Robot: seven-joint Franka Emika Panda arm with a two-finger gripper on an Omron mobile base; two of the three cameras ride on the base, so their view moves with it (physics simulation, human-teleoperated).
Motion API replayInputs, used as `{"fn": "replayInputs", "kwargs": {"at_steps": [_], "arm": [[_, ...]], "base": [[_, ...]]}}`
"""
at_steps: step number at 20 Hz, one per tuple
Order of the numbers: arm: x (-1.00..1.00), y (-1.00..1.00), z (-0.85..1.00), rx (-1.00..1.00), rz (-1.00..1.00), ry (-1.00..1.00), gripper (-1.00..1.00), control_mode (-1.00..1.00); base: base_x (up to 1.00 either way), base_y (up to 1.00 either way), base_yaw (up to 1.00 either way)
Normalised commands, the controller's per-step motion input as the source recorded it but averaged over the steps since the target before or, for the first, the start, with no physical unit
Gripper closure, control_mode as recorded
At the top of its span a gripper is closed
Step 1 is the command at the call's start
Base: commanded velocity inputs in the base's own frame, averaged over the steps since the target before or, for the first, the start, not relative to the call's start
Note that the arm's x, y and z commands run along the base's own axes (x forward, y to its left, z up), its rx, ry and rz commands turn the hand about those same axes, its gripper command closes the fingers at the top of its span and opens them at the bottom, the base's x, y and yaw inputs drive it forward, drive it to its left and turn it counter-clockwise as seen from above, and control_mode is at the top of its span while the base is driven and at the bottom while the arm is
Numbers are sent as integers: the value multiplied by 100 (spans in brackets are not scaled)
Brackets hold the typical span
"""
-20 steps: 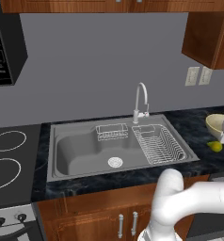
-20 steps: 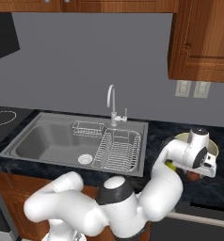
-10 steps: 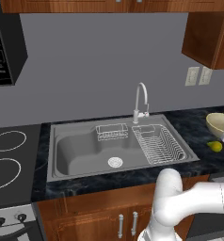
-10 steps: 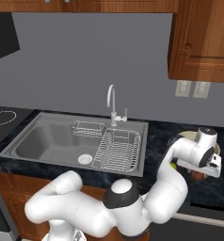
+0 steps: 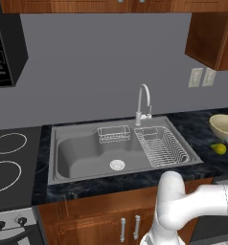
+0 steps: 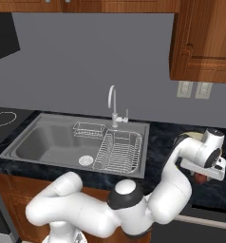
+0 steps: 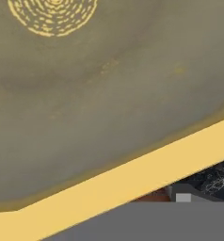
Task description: Remove the apple and pear from the sink. Then move the bowl and cup from the counter to the sink for washing.
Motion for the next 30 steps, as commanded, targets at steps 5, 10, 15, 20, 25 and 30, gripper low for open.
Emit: {"fn": "replayInputs", "kwargs": {"at_steps": [5,10,15,20,25,30], "arm": [[-2,3,-14,0,0,3,100,-100],[0,5,-12,0,0,1,100,-100],[0,4,-14,0,0,1,100,-100],[0,0,-17,0,0,2,100,-100],[0,2,-20,0,0,4,-100,-100],[0,1,-13,0,0,4,-100,-100]], "base": [[0,0,0],[0,0,0],[0,0,0],[0,0,0],[0,0,0],[0,0,0]]}}
